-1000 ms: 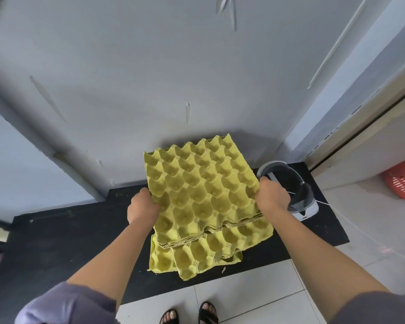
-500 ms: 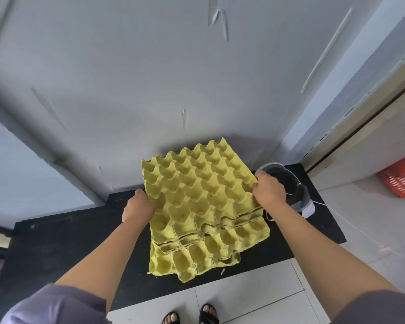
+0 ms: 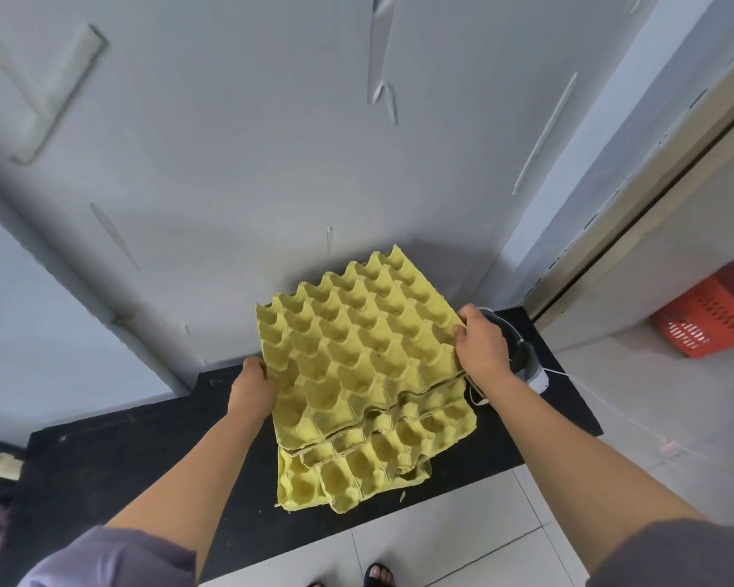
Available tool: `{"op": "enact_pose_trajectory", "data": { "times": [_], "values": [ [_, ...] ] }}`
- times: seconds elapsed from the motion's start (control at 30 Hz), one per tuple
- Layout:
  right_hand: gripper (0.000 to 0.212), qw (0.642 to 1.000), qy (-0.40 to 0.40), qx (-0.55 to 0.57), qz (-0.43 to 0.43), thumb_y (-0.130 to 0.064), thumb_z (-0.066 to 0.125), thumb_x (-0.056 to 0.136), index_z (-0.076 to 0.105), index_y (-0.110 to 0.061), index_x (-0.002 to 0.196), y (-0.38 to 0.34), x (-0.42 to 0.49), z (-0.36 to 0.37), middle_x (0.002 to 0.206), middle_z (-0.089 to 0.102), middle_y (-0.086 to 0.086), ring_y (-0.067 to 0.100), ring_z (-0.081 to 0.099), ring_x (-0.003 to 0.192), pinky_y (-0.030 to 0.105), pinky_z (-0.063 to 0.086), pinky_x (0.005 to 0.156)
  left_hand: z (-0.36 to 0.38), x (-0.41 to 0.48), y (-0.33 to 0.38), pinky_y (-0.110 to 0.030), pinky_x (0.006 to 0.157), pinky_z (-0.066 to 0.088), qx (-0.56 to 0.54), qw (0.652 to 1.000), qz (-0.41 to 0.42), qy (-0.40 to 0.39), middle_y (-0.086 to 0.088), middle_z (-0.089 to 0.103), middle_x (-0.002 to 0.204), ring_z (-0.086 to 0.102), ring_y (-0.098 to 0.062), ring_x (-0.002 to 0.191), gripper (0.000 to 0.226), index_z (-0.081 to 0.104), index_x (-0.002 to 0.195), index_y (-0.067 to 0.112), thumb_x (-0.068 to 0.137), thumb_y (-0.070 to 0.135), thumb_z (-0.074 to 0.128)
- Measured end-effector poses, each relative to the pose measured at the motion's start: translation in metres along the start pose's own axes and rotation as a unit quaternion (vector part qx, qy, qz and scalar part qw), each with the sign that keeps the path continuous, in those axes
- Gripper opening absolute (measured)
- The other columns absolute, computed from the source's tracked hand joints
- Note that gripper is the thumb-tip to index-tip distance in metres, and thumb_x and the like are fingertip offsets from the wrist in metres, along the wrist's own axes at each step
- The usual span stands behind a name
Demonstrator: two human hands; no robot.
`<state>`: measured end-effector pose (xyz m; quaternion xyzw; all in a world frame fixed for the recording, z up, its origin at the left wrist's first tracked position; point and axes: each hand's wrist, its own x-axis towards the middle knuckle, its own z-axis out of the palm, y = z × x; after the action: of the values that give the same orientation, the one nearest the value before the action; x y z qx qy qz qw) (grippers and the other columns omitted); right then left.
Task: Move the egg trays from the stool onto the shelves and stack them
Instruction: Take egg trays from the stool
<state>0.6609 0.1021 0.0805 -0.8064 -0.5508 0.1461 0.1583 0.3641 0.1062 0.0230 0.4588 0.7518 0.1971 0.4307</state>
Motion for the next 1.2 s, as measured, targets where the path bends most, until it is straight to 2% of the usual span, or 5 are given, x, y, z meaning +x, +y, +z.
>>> {"op": "enact_pose_trajectory", "data": {
  "times": [0.2,0.43,0.67,0.93,1.2],
  "values": [
    [0.012,1.0,0.026,-0.008,-0.004,-0.016,0.043,0.1,0.049,-0.01,0.109,-0.013,-0.013,-0.018,0.095,0.063,0.012,0.034,0.059,0.091,0.042,0.049,0.074,-0.018,-0.014,0.003,-0.047,0.083,0.054,-0.13,0.99,-0.03,-0.047,-0.015,0.057,0.112,0.059,-0.032,0.098,0.034,0.044,0.119,0.006,0.086,-0.001,0.048],
    [0.01,0.999,0.037,0.016,0.007,-0.018,0.044,0.099,0.05,-0.015,0.106,-0.025,-0.015,-0.031,0.095,0.062,0.009,0.032,0.06,0.09,0.041,0.05,0.074,-0.023,-0.03,0.013,-0.034,0.059,0.048,-0.248,0.961,-0.079,-0.09,-0.004,0.051,0.098,0.055,-0.021,0.079,0.042,0.038,0.128,0.014,0.09,-0.003,0.044],
    [0.021,0.994,0.059,0.097,0.008,-0.017,0.046,0.098,0.055,-0.014,0.116,-0.025,-0.023,-0.042,0.108,0.064,0.007,0.03,0.06,0.1,0.038,0.049,0.08,-0.025,-0.044,0.012,-0.043,0.078,0.053,-0.332,0.938,-0.071,-0.061,-0.012,0.055,0.117,0.059,-0.031,0.094,0.041,0.041,0.129,0.01,0.09,-0.005,0.04],
    [0.022,0.979,0.107,0.175,-0.016,-0.015,0.047,0.096,0.062,-0.013,0.113,-0.038,-0.037,-0.068,0.107,0.066,0.007,0.028,0.06,0.101,0.036,0.047,0.082,-0.037,-0.074,0.02,-0.038,0.067,0.053,-0.379,0.923,-0.049,-0.049,-0.017,0.062,0.108,0.063,-0.029,0.084,0.037,0.049,0.126,0.007,0.09,-0.002,0.044],
    [0.025,0.964,0.154,0.214,-0.035,-0.015,0.05,0.093,0.065,-0.012,0.112,-0.061,-0.039,-0.102,0.11,0.068,0.007,0.029,0.06,0.103,0.037,0.048,0.086,-0.065,-0.09,0.045,-0.046,0.082,0.053,-0.371,0.929,0.005,0.001,-0.016,0.065,0.094,0.062,-0.034,0.087,0.033,0.057,0.112,0.006,0.085,-0.008,0.043]
  ]
}}
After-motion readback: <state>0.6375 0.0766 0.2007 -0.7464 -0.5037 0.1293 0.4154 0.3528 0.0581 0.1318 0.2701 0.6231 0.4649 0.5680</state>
